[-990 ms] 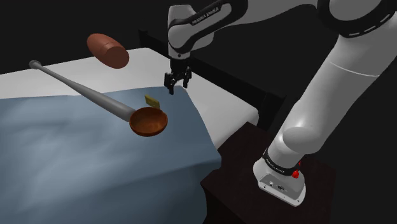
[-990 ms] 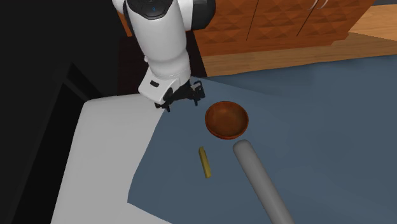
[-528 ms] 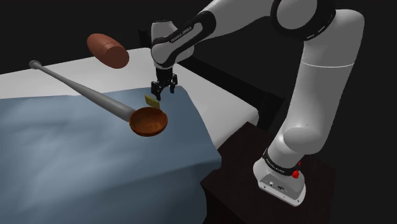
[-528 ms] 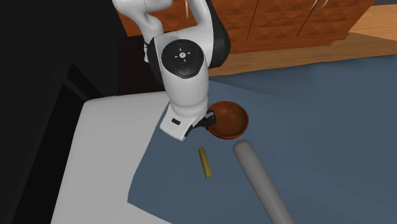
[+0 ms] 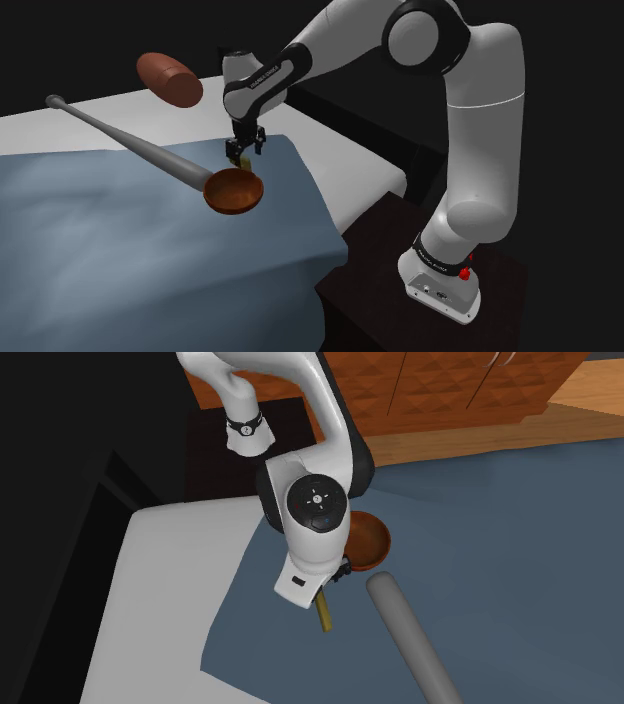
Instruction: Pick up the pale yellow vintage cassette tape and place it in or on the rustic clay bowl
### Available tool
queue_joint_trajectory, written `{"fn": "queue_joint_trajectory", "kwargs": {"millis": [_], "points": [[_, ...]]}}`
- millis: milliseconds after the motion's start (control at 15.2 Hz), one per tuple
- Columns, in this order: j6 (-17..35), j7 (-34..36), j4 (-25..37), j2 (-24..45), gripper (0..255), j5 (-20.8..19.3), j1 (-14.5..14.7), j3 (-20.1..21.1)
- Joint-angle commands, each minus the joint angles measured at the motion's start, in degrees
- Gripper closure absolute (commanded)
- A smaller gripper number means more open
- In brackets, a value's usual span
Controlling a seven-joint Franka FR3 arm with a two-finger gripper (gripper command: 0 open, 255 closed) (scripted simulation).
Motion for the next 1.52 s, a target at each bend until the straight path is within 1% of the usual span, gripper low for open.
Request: {"fn": "queue_joint_trajectory", "kwargs": {"millis": [0,198,726,792,1452], "points": [[1.1,0.1,-0.1,1.0,0,-0.1,0.1,-0.1],[3.2,0.2,-0.4,2.8,0,-0.3,0.2,-0.2],[3.2,0.2,-0.4,2.8,0,-0.3,0.2,-0.2],[3.2,0.2,-0.4,2.8,255,-0.3,0.2,-0.2],[2.6,0.2,-0.3,2.3,255,-0.3,0.1,-0.1]]}}
